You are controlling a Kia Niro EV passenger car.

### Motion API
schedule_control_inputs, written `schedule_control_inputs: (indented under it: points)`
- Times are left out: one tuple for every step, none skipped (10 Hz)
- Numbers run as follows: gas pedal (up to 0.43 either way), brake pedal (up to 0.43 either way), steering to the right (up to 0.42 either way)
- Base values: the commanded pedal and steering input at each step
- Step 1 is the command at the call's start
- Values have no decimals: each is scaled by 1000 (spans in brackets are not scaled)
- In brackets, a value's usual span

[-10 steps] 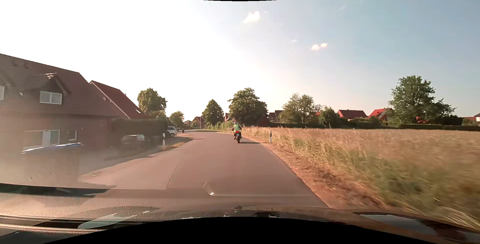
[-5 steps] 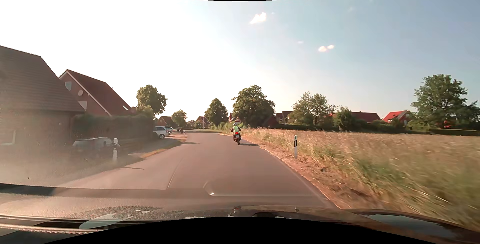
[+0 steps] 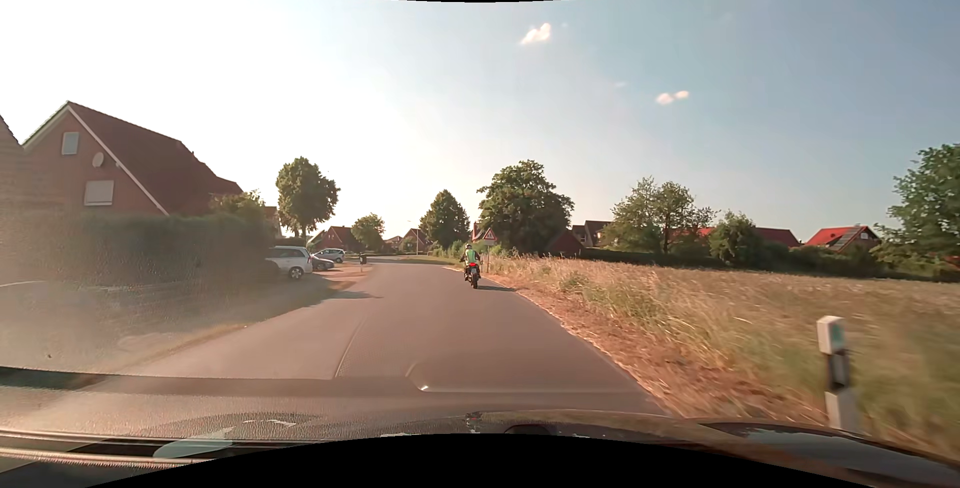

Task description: Follow the waypoints while adhering to traffic rules and regulations

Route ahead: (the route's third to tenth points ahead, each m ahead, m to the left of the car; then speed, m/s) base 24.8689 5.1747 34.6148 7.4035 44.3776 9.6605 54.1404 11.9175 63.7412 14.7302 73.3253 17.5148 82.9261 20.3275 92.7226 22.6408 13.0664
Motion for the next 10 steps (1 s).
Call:
schedule_control_inputs:
  points:
    - [150,0,-38]
    - [150,0,-39]
    - [150,0,-40]
    - [150,0,-40]
    - [150,0,-40]
    - [150,0,-40]
    - [138,0,-40]
    - [138,0,-40]
    - [130,0,-40]
    - [130,0,-40]
